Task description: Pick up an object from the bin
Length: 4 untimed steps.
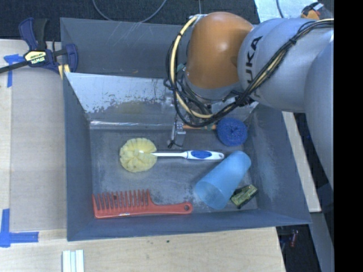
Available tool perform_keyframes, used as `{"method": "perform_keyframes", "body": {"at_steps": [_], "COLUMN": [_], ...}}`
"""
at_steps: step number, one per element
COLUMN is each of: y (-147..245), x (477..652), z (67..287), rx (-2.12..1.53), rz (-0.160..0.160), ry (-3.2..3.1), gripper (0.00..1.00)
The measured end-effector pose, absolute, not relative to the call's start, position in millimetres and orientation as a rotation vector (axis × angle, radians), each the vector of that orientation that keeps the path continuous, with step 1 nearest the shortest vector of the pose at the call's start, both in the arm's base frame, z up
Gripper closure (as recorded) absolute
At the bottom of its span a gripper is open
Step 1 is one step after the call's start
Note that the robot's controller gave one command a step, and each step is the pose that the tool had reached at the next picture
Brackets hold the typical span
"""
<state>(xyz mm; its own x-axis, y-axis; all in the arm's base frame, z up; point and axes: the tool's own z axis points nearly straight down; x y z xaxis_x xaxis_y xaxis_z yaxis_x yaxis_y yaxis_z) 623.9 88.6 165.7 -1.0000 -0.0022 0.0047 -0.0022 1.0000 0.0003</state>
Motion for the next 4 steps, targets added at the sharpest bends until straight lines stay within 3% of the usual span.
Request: {"method": "perform_keyframes", "body": {"at_steps": [1, 2, 3, 4], "y": [88.1, 128.4, 116.1, 127.7], "x": [625.9, 617.8, 595.1, 614.1], "z": [170.3, 181.1, 149.0, 132.6], "rx": [0.000, -0.653, -0.171, -0.686], "rz": [-0.001, -0.006, -0.001, -0.011], "ry": [-3.145, -3.079, -3.143, -3.077], "gripper": [0.00, 0.00, 0.00, 0.00]}}
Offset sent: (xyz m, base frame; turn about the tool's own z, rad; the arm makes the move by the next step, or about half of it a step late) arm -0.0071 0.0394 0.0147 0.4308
